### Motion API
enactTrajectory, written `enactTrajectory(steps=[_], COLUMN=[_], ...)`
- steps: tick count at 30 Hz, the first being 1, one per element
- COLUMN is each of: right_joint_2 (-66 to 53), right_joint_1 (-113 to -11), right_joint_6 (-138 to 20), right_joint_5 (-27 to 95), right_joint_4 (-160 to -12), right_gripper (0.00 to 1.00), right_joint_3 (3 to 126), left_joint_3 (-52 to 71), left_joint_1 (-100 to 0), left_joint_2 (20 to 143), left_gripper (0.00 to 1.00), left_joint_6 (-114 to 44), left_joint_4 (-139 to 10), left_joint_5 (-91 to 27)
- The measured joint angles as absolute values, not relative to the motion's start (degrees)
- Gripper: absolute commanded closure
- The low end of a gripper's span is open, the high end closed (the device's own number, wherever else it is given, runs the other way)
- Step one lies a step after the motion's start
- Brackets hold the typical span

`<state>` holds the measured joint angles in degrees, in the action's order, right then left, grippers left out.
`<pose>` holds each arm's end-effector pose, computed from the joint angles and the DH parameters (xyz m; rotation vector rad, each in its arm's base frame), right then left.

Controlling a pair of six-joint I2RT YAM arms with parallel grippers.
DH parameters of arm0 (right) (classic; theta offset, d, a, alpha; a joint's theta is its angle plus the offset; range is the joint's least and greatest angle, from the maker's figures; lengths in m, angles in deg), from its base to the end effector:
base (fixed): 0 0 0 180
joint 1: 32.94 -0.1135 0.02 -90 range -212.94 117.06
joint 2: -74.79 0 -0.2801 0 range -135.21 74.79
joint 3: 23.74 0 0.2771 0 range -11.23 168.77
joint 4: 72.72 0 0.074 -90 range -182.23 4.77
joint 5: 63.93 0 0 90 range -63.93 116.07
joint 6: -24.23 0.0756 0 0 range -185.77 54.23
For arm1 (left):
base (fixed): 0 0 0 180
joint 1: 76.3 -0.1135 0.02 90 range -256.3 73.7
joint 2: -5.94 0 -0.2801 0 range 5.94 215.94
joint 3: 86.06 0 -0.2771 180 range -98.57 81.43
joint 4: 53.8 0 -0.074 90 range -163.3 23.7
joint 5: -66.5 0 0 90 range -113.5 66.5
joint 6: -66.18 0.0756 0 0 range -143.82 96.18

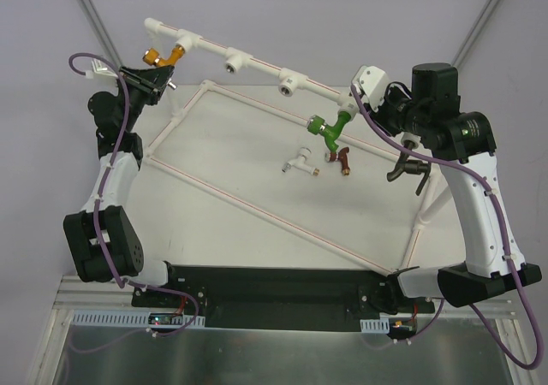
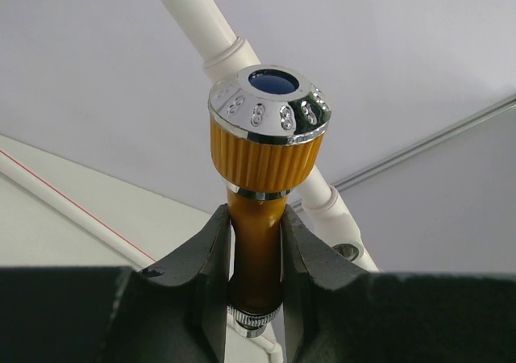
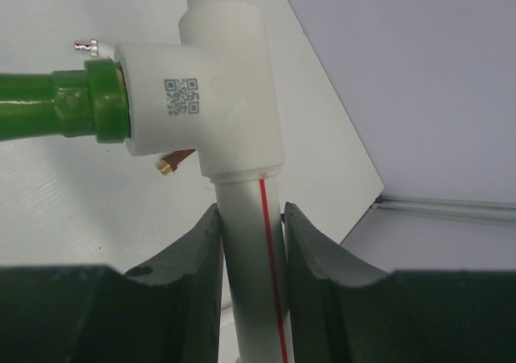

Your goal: Install the water faucets

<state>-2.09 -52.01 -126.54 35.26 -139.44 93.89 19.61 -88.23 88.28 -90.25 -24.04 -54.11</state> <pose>0.2796 0.1094 0.5021 -1.3796 1.4900 -0.2990 0.3858 0.0422 0.4040 -0.3931 1.2705 -1.1332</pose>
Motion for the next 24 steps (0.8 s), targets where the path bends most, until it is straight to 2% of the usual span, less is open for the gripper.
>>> enactTrajectory(steps=[18, 24], right_joint_2=[-2.1, -2.1], right_joint_1=[-52.3, -52.4], right_joint_6=[-126.7, -126.7], right_joint_5=[34.7, 34.7], right_joint_4=[-139.3, -139.3], right_gripper=[0.98, 0.98], right_joint_3=[93.8, 93.8], left_joint_3=[18.2, 17.0], left_joint_1=[-88.2, -88.0], left_joint_2=[89.7, 89.9], left_gripper=[1.0, 1.0], left_joint_6=[-81.0, -75.6], left_joint_4=[-24.5, -29.1], left_joint_5=[-57.4, -59.7])
